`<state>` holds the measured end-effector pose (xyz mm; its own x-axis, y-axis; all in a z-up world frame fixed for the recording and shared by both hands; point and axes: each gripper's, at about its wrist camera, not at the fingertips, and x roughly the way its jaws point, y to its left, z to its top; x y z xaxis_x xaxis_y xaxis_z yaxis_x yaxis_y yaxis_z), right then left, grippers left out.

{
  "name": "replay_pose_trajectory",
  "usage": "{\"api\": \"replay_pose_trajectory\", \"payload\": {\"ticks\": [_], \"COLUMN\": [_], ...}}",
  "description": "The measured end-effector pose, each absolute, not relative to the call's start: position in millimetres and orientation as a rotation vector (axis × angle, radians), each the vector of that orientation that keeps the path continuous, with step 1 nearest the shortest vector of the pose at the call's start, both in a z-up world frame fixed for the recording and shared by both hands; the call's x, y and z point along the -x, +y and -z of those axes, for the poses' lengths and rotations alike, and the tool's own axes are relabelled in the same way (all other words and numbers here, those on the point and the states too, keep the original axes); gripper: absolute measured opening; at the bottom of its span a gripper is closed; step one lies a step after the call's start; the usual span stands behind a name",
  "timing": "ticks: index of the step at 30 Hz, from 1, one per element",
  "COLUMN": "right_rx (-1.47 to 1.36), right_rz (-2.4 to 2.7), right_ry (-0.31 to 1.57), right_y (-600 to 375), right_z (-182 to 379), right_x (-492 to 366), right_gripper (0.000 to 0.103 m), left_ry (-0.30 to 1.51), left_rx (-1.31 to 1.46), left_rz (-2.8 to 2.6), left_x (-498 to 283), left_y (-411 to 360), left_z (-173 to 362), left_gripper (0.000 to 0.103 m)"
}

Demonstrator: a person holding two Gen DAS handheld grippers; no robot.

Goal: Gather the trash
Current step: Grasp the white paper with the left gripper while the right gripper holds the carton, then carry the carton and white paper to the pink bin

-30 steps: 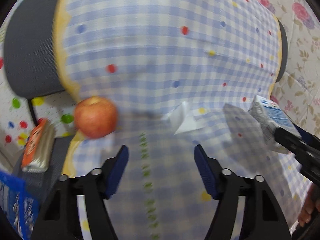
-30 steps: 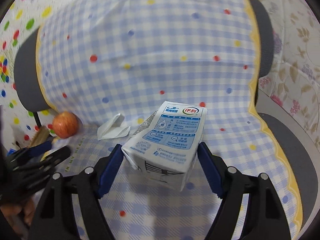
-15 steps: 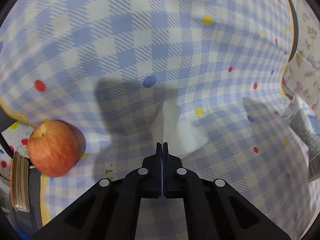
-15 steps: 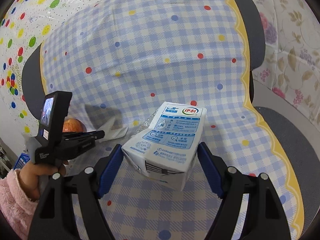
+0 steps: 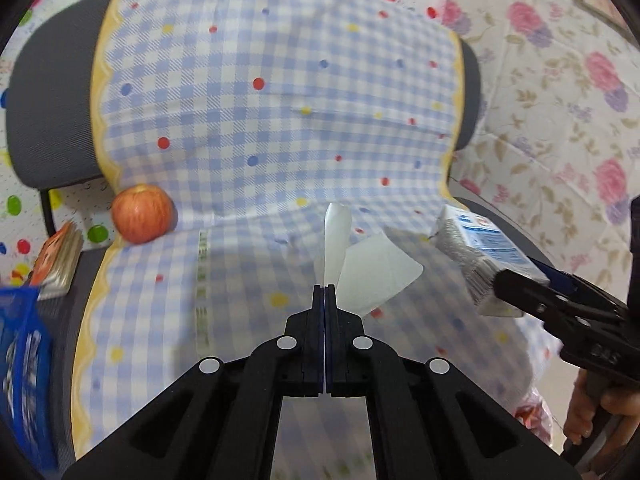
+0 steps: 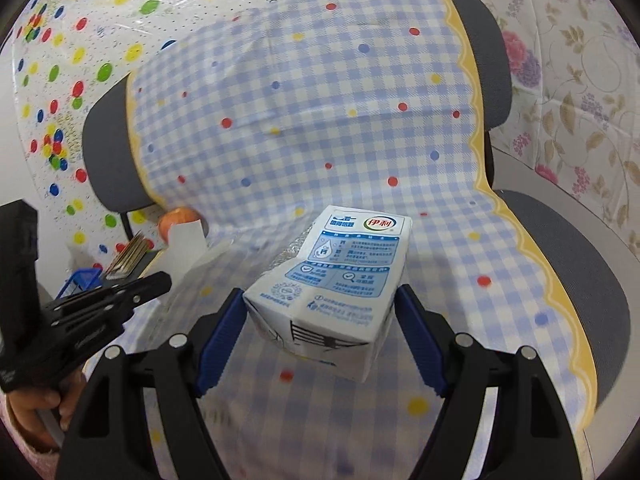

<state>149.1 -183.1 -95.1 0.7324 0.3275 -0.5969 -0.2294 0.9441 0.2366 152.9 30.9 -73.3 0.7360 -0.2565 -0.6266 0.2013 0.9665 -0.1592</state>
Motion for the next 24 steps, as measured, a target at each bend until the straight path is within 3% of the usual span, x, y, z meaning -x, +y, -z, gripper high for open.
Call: {"api": "replay_pose_trajectory", "payload": {"ticks": [24], "right_rx": [-0.132], "right_rz": [-0.134], "right_ry": [0.664], "right_y": [-261], "right_z": [90], "right_x": [30], "right_gripper": [0.075], "left_ry": [0.689], "left_rx": [-0.016], "left_rz": [0.530], "left_x": [-15], "left_y": [-77], "left_z": [78], "left_gripper": [0.000]}}
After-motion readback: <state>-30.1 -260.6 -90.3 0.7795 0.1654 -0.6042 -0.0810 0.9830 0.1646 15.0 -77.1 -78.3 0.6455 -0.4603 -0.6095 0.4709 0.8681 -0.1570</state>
